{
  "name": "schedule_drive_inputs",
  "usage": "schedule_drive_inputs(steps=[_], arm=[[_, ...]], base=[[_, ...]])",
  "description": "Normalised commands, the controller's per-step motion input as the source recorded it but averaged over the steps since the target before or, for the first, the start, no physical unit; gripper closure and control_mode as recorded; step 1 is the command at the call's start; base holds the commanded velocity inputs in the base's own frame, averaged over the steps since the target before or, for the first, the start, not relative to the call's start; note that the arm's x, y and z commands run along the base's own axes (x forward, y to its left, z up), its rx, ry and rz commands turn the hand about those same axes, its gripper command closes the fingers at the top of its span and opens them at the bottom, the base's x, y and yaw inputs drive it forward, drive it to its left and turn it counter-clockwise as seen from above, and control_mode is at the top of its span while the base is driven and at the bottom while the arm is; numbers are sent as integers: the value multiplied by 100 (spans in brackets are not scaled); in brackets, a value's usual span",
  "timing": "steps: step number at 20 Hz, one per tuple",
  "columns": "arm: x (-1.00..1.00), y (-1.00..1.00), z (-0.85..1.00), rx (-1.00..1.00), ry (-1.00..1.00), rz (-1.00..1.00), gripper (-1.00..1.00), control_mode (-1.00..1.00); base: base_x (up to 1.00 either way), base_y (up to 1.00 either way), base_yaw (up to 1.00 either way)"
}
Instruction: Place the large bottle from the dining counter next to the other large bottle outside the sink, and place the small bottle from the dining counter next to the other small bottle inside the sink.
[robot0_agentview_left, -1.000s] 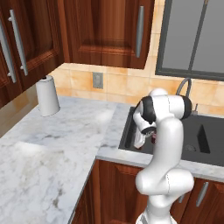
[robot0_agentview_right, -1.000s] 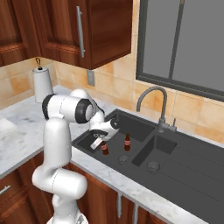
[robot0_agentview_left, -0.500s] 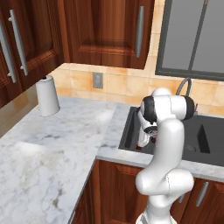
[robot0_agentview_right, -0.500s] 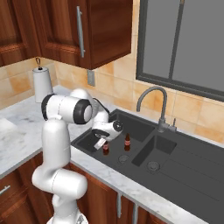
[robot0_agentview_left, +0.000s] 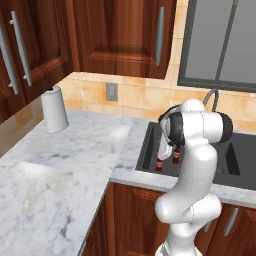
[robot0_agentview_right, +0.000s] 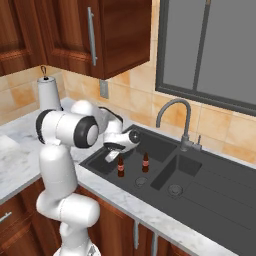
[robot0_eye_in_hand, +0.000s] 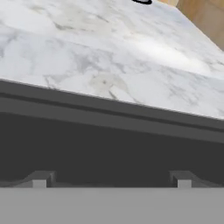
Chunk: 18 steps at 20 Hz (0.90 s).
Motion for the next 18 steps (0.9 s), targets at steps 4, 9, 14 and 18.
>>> schedule_drive_inputs(steps=[4, 9, 14, 18], arm=[[-38, -16, 78, 5, 0, 0, -100, -100], [-61, -24, 59, 2, -2, 0, -100, -100], [-57, -1, 75, 3, 0, 0, -100, -100], [-47, 0, 86, 6, 0, 0, -100, -100]], base=[[0, 0, 0], [0, 0, 0], [0, 0, 0], [0, 0, 0]])
